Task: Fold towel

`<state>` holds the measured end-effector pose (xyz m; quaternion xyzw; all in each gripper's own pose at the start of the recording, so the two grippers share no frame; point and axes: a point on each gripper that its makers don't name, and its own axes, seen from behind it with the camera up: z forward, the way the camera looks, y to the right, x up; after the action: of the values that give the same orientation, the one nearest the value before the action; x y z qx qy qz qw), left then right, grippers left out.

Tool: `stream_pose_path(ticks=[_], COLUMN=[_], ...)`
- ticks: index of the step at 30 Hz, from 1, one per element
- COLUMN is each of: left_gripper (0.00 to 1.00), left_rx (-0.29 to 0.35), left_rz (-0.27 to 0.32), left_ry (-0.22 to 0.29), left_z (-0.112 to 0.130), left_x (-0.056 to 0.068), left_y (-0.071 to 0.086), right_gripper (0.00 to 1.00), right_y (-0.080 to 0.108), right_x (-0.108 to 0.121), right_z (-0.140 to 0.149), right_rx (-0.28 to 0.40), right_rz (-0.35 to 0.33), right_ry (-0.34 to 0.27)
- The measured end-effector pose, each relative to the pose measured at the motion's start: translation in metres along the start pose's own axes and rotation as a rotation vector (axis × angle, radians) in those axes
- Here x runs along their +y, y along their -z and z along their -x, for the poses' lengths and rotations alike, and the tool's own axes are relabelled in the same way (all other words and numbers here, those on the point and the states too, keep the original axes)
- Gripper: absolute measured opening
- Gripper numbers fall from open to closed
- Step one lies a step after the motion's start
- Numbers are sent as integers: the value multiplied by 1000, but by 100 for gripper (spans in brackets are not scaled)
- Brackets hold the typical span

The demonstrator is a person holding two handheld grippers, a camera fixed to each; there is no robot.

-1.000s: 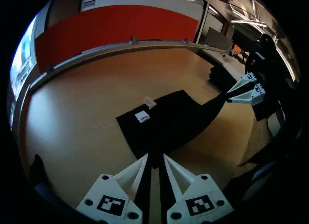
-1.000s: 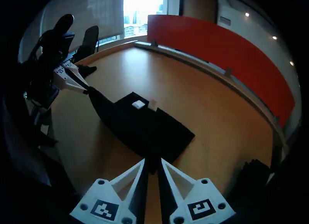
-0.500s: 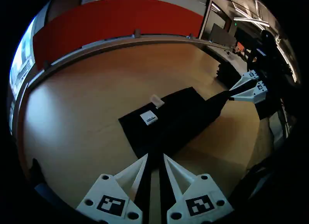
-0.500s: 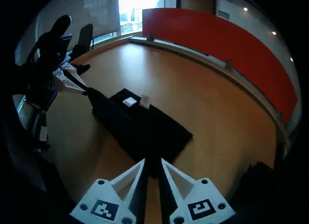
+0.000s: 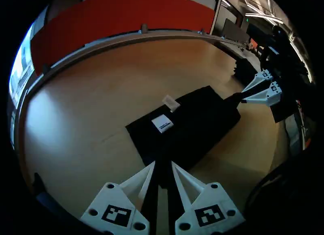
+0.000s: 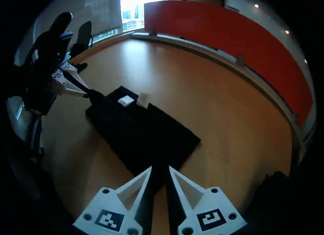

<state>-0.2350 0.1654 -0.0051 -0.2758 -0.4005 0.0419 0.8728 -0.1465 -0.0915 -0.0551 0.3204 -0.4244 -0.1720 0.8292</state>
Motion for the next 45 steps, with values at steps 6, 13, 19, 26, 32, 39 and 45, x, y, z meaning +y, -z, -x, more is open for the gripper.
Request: stream_pose_path(ticks=[6, 13, 19, 26, 32, 39, 45], left_gripper=[13, 16, 22, 35, 55, 71, 74], left_rx=[-21, -34, -30, -30, -8, -2, 12], left_rz=[-13, -43, -82, -133, -207, -253, -283], left_ry=[-14, -25, -22, -58, -92, -98, -103], left_z=[3, 0, -6, -10, -19, -24, -30], left_x=[-6, -15, -26, -38, -55, -67, -75], left_y=[-13, -26, -35, -41, -44, -44, -42], right_gripper=[16, 19, 23, 32, 43, 62, 66], right_y=[-10, -23, -33, -41, -47, -49, -49], right_x=[4, 11, 18, 31, 41, 51, 61], right_z=[2, 5, 8, 9, 4, -2, -6], right_rx=[-4, -22, -35, -50, -49, -39, -36], right_rz=[14, 33, 56, 108, 145, 167, 192], right_ry=[-2, -13, -38, -49, -67, -83, -66])
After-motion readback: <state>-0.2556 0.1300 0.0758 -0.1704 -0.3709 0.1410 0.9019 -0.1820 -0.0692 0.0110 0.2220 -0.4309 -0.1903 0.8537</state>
